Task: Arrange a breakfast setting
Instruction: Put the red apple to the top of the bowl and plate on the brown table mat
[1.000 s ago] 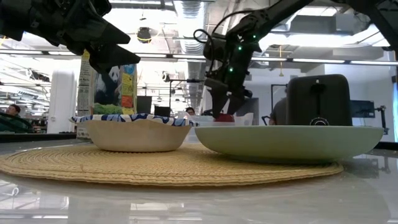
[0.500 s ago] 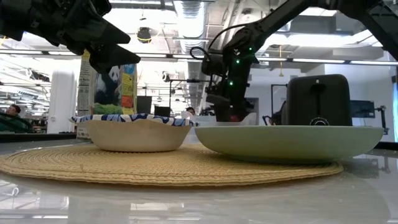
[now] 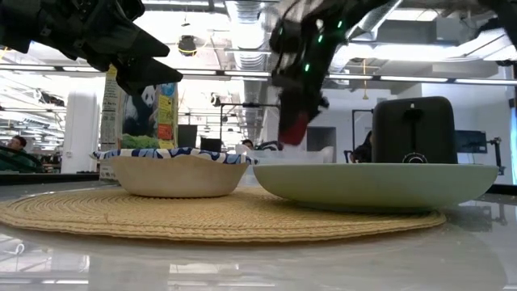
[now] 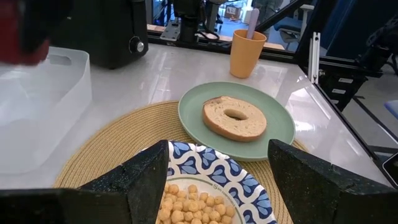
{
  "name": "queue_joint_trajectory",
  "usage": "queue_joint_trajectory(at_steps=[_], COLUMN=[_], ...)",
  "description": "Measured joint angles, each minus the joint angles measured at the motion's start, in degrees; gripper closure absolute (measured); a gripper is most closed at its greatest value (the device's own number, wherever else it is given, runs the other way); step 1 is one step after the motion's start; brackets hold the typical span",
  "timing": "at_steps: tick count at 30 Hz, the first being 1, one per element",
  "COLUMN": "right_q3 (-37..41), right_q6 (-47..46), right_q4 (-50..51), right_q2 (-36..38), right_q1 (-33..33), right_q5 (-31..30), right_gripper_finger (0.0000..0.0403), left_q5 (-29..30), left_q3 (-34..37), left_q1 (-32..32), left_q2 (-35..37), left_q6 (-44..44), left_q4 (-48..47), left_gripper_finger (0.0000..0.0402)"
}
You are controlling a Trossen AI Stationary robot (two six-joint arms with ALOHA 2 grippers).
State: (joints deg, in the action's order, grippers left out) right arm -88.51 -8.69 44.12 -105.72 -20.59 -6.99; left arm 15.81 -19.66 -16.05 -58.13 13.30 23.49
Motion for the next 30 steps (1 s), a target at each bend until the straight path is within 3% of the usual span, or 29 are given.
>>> queue_joint_trajectory(at_steps=[7,12,30], right_q3=[0.00,-0.02,0.02], right_q6=[1.45,1.61,1.64], right_q4=[3.33,4.03,0.67], right_q2=[7.74,8.88,-8.25], right_q1=[6.76,11.45,16.71], right_q5=[0.58,0.86,1.20], right_gripper_finger=[0.0098,0.0098,0.0098], left_q5=[0.00,-0.04,-0.11], left_q3=[0.00,0.00,0.00], left_q1=[0.00,0.00,0.00], left_q2=[0.00,-0.01,-0.01], left_q6=[0.00,0.26,0.26], left_q4=[-0.02,-0.05,-0.07], left_gripper_finger=[0.0143,0.0143,0.0143])
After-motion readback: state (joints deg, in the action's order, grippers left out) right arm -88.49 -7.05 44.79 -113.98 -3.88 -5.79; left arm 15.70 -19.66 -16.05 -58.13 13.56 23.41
